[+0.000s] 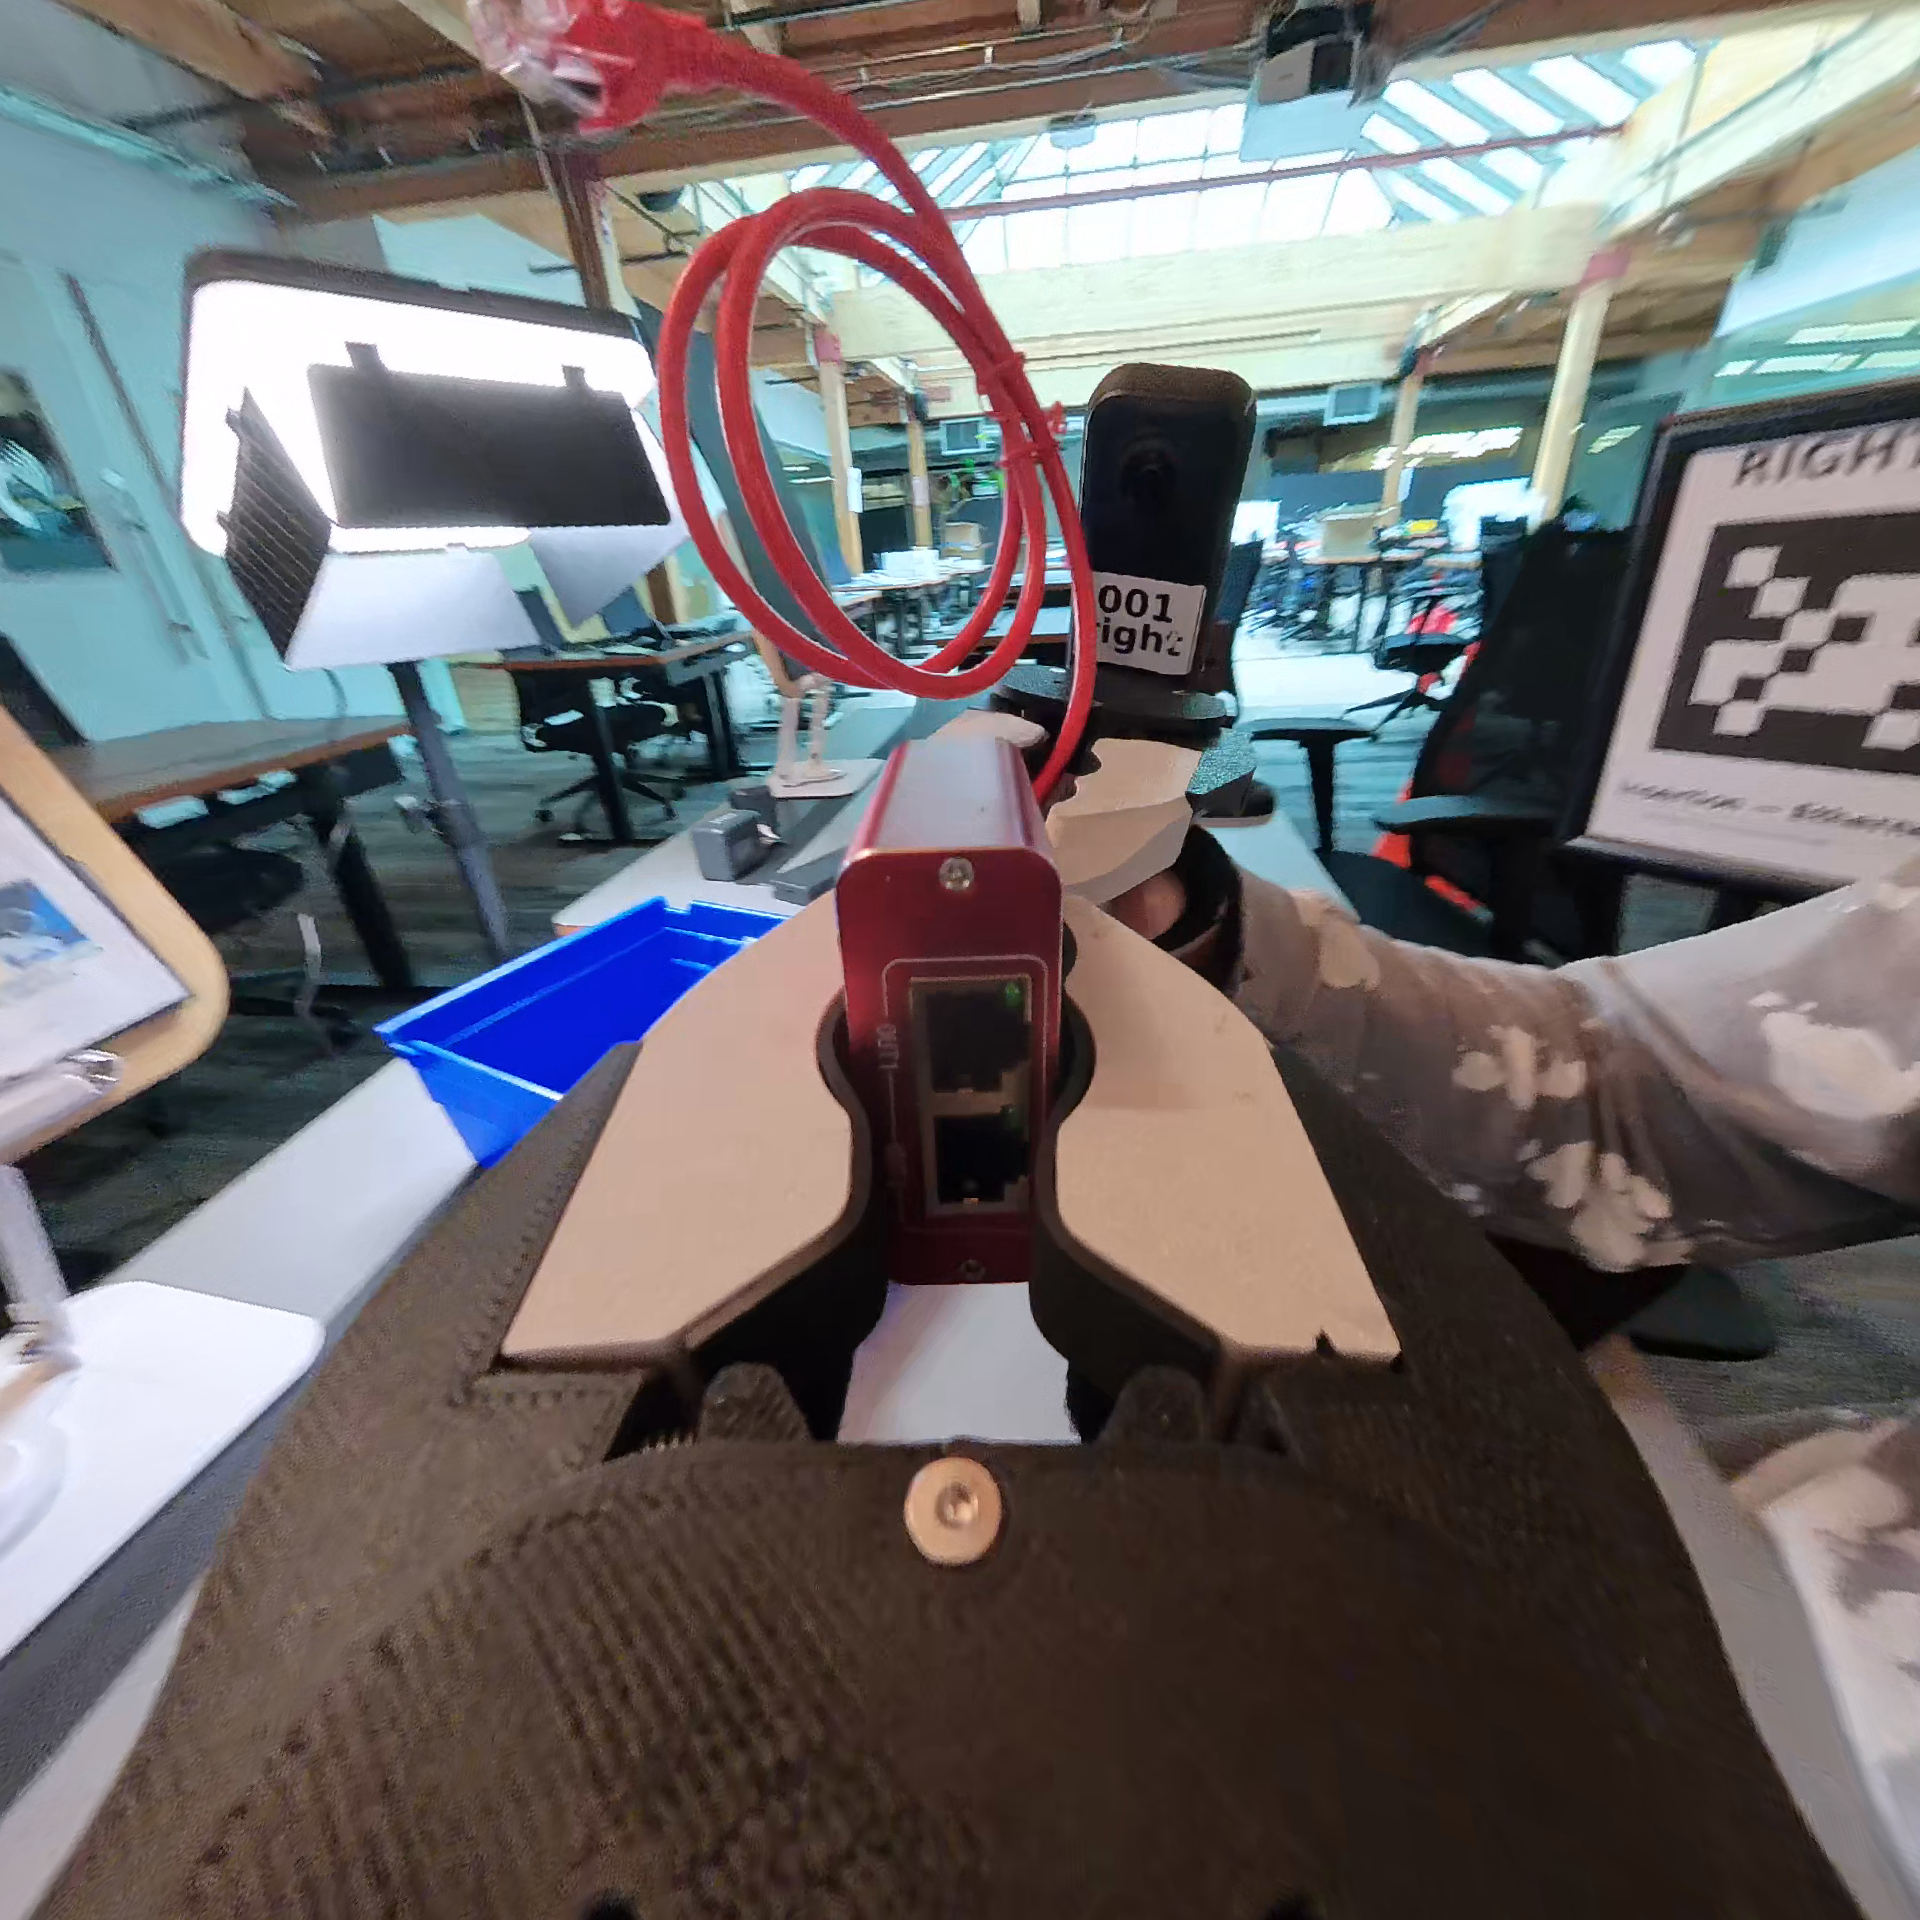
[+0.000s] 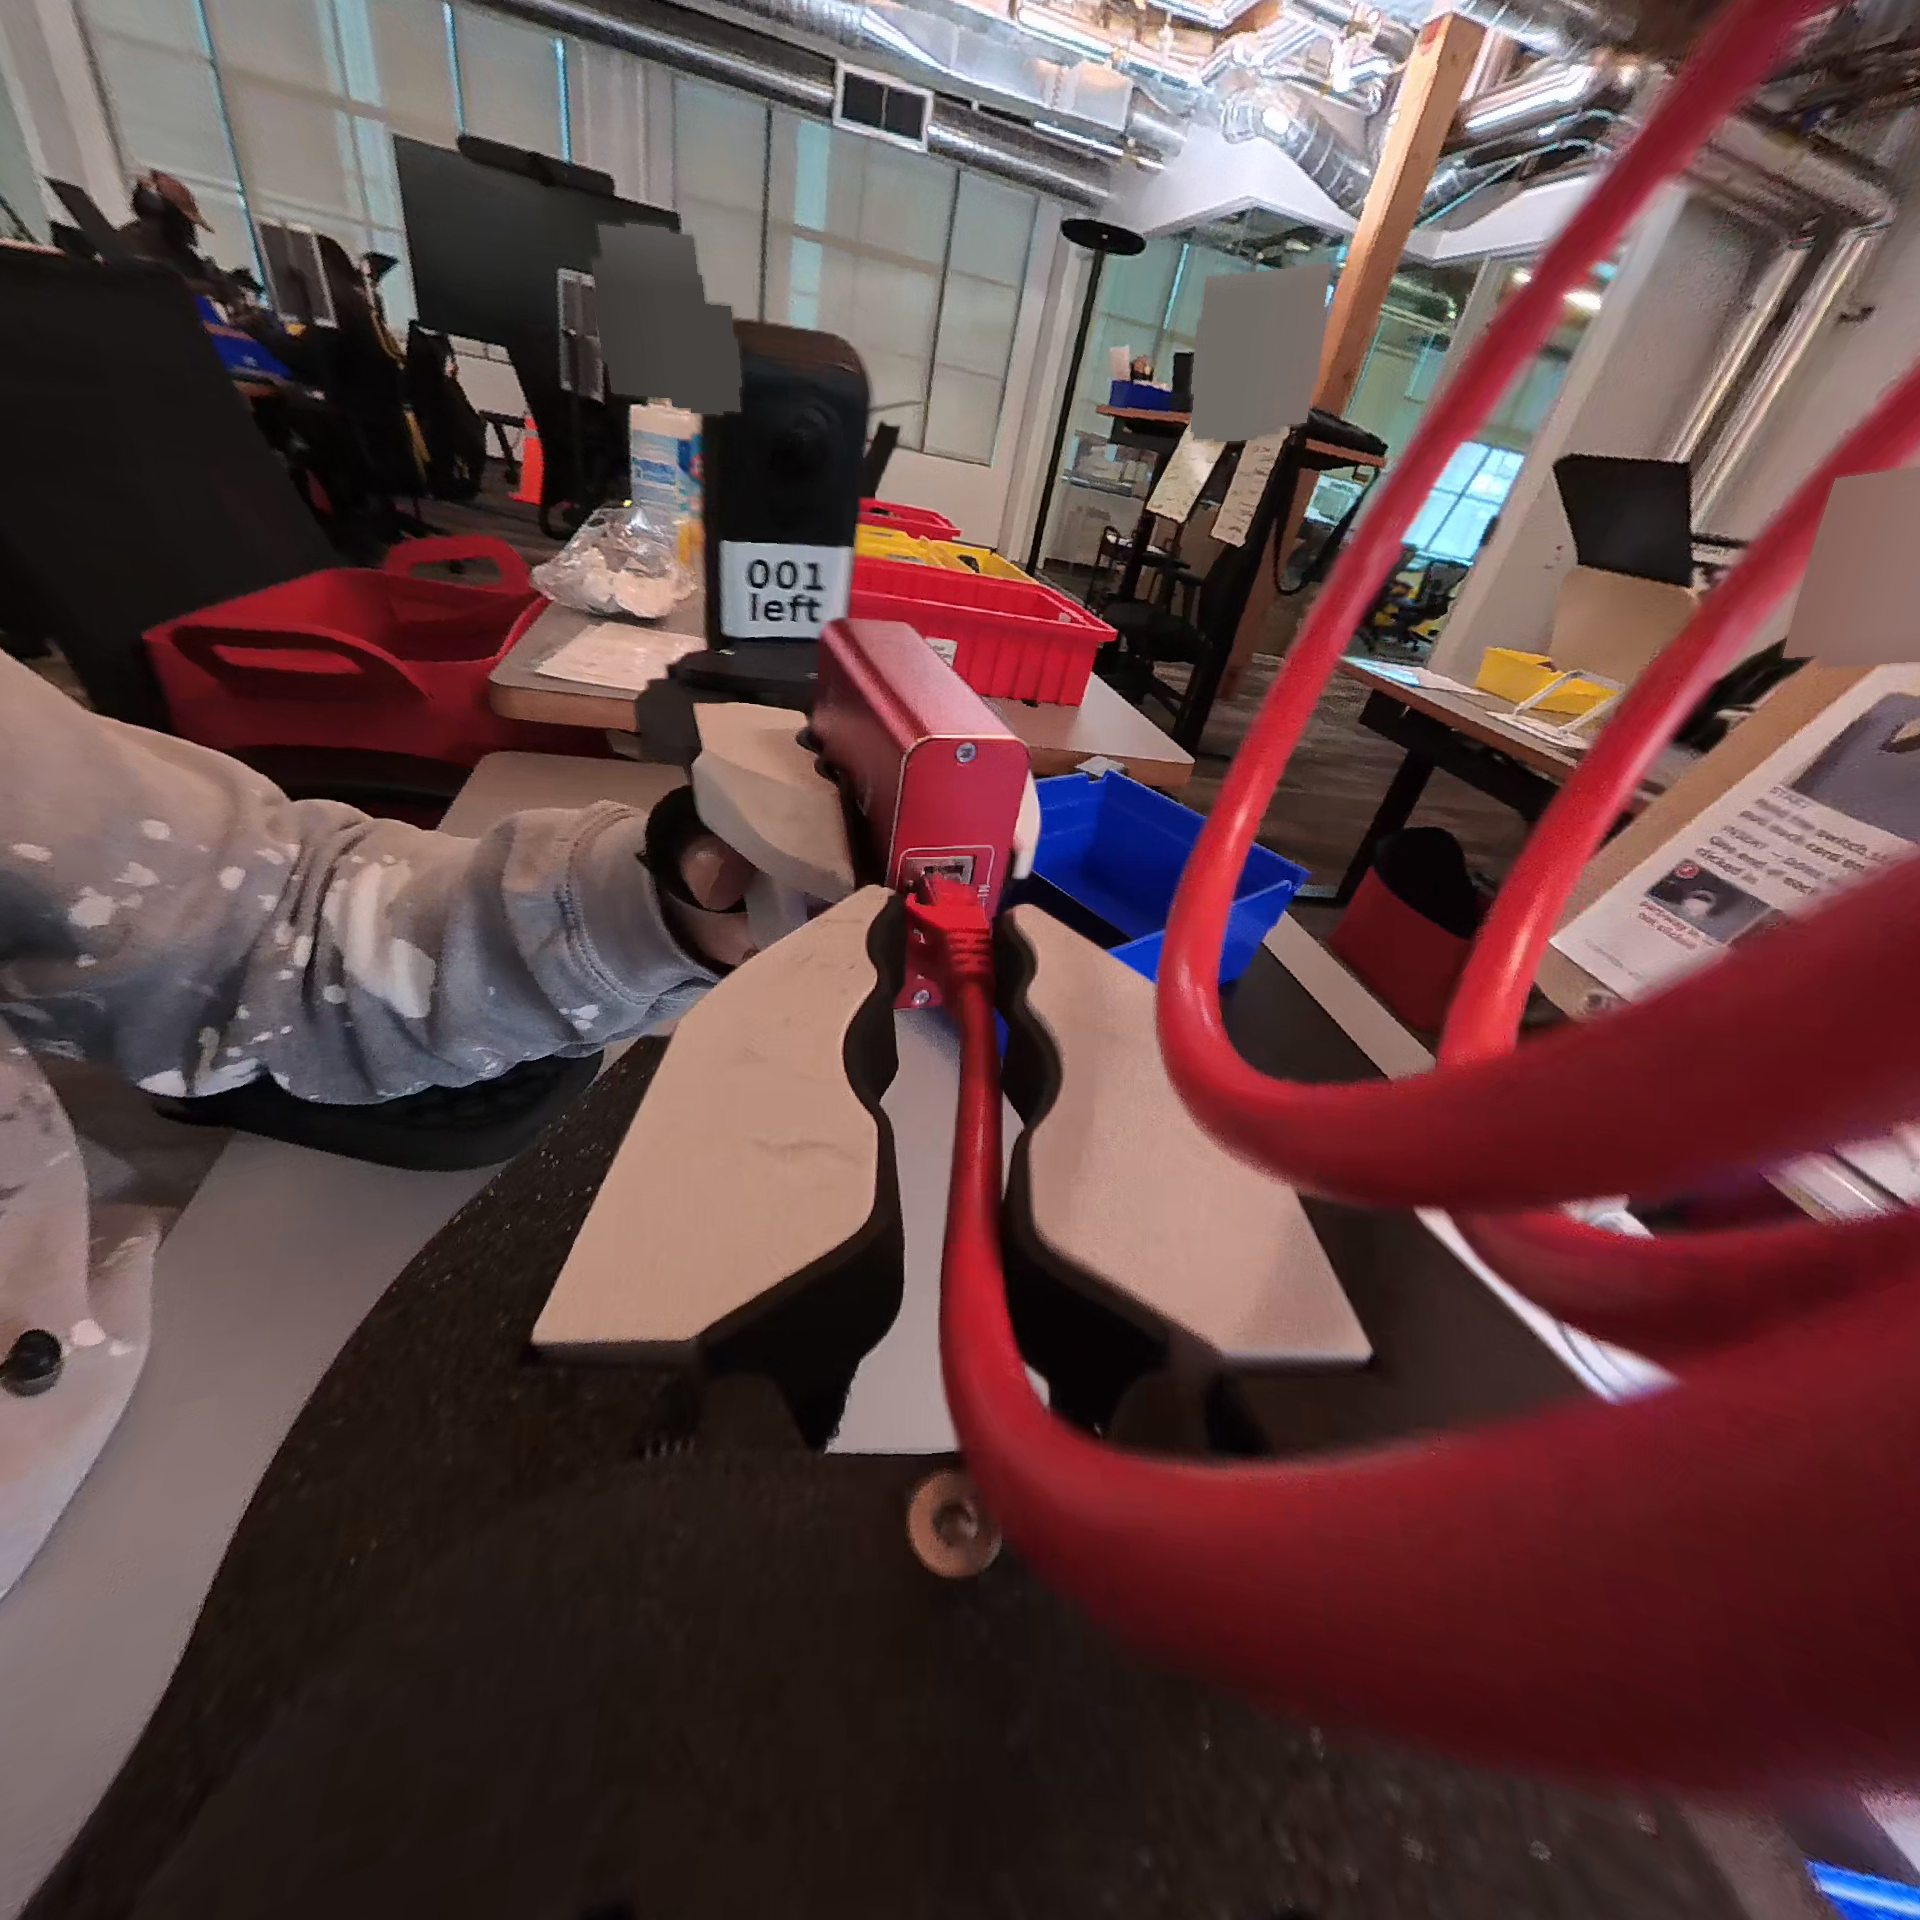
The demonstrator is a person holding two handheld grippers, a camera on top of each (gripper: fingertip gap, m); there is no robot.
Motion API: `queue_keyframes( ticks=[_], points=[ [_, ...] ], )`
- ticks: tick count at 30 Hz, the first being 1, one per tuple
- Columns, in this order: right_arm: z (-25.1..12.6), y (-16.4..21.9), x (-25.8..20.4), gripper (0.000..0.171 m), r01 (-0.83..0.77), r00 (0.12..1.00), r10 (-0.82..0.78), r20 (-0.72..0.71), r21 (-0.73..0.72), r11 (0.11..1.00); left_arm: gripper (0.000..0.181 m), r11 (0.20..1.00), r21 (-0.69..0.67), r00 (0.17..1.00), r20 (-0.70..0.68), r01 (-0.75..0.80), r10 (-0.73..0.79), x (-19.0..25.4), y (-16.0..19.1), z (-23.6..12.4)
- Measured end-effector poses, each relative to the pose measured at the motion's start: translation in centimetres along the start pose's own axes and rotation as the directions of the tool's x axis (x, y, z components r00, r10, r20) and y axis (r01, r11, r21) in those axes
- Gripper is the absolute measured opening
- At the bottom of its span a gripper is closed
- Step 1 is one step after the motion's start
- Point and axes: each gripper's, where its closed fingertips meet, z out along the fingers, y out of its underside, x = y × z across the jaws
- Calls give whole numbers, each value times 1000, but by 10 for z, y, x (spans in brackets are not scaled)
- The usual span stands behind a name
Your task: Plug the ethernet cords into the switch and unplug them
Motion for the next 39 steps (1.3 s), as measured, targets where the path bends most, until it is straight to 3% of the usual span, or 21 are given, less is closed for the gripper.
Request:
queue_keyframes(
  ticks=[9, 13, 15, 16, 18, 20, 25, 34, 36, 39],
  points=[
    [3, -3, 2, 15, 35, 998, -35, -53, 8, 999, 30, 991, 16, 989, 54, -137, 136, -2, -7, -4],
    [3, -1, 6, 15, 29, 997, -29, -69, -7, 1000, 30, 995, 32, 994, 55, -100, 98, -8, -8, -6],
    [-22, 1, 40, 12, 37, 970, -37, -239, -5, 999, 30, 982, 179, 996, 79, -55, 42, -18, -33, -28],
    [-39, -3, 44, 12, -27, 981, 35, -191, 43, 999, 30, 969, 246, 998, 69, -17, 0, -24, -50, -47],
    [-48, -3, 37, 13, -4, 984, 6, -177, 8, 1000, 30, 976, 197, 987, 145, -96, 68, -32, -60, -68],
    [-40, -3, 32, 13, -22, 984, 18, -178, -20, 1000, 30, 985, 142, 982, 173, -97, 72, -36, -56, -66],
    [-60, 15, 73, 14, -236, 939, 217, -267, -40, 971, 30, 993, 118, 990, 140, -33, 16, -38, -43, -56],
    [-139, 111, 130, 13, -534, 783, 360, -507, -251, 807, 30, 993, 117, 986, 161, 23, -42, -50, -40, -61],
    [-152, 134, 131, 15, -576, 774, 350, -527, -358, 735, 30, 993, 120, 984, 173, 13, -34, -52, -44, -66],
    [-180, 170, 125, 13, -627, 768, 321, -554, -549, 553, 30, 991, 136, 984, 178, 1, -26, -52, -51, -72]
  ],
)
